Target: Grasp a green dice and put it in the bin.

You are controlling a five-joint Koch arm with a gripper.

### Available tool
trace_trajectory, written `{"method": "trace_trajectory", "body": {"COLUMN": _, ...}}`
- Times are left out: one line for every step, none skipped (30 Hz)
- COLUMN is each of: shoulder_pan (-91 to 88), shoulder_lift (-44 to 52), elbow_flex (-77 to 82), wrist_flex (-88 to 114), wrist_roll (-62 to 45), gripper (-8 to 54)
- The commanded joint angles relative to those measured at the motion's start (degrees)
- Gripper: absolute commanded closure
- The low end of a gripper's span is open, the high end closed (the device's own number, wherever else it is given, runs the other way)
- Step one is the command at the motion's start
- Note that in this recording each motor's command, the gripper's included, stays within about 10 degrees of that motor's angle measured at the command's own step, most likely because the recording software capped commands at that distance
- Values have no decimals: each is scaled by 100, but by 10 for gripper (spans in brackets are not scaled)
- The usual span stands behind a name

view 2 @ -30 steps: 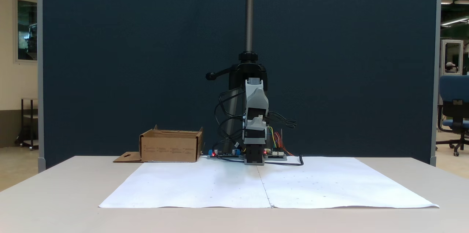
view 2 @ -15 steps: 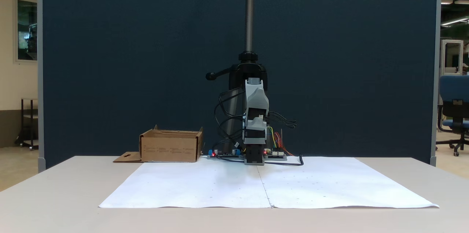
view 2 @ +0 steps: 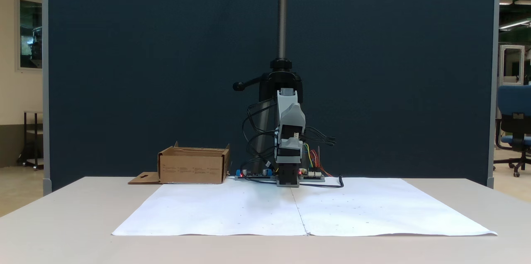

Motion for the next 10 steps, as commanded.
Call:
{"method": "trace_trajectory", "body": {"shoulder_pan": 70, "shoulder_lift": 624, "elbow_flex": 387, "wrist_flex": -105, "wrist_roll": -334, "gripper": 11}}
{"method": "trace_trajectory", "body": {"shoulder_pan": 62, "shoulder_lift": 624, "elbow_flex": 387, "wrist_flex": -105, "wrist_roll": -334, "gripper": 11}}
{"method": "trace_trajectory", "body": {"shoulder_pan": 53, "shoulder_lift": 624, "elbow_flex": 387, "wrist_flex": -105, "wrist_roll": -334, "gripper": 11}}
{"method": "trace_trajectory", "body": {"shoulder_pan": 44, "shoulder_lift": 624, "elbow_flex": 387, "wrist_flex": -114, "wrist_roll": -334, "gripper": 11}}
{"method": "trace_trajectory", "body": {"shoulder_pan": 35, "shoulder_lift": 624, "elbow_flex": 387, "wrist_flex": -105, "wrist_roll": -334, "gripper": 11}}
{"method": "trace_trajectory", "body": {"shoulder_pan": 35, "shoulder_lift": 624, "elbow_flex": 396, "wrist_flex": -105, "wrist_roll": -334, "gripper": 11}}
{"method": "trace_trajectory", "body": {"shoulder_pan": 44, "shoulder_lift": 624, "elbow_flex": 396, "wrist_flex": -105, "wrist_roll": -334, "gripper": 11}}
{"method": "trace_trajectory", "body": {"shoulder_pan": 44, "shoulder_lift": 624, "elbow_flex": 387, "wrist_flex": -114, "wrist_roll": -334, "gripper": 11}}
{"method": "trace_trajectory", "body": {"shoulder_pan": 53, "shoulder_lift": 624, "elbow_flex": 387, "wrist_flex": -114, "wrist_roll": -334, "gripper": 11}}
{"method": "trace_trajectory", "body": {"shoulder_pan": 53, "shoulder_lift": 624, "elbow_flex": 396, "wrist_flex": -114, "wrist_roll": -334, "gripper": 11}}
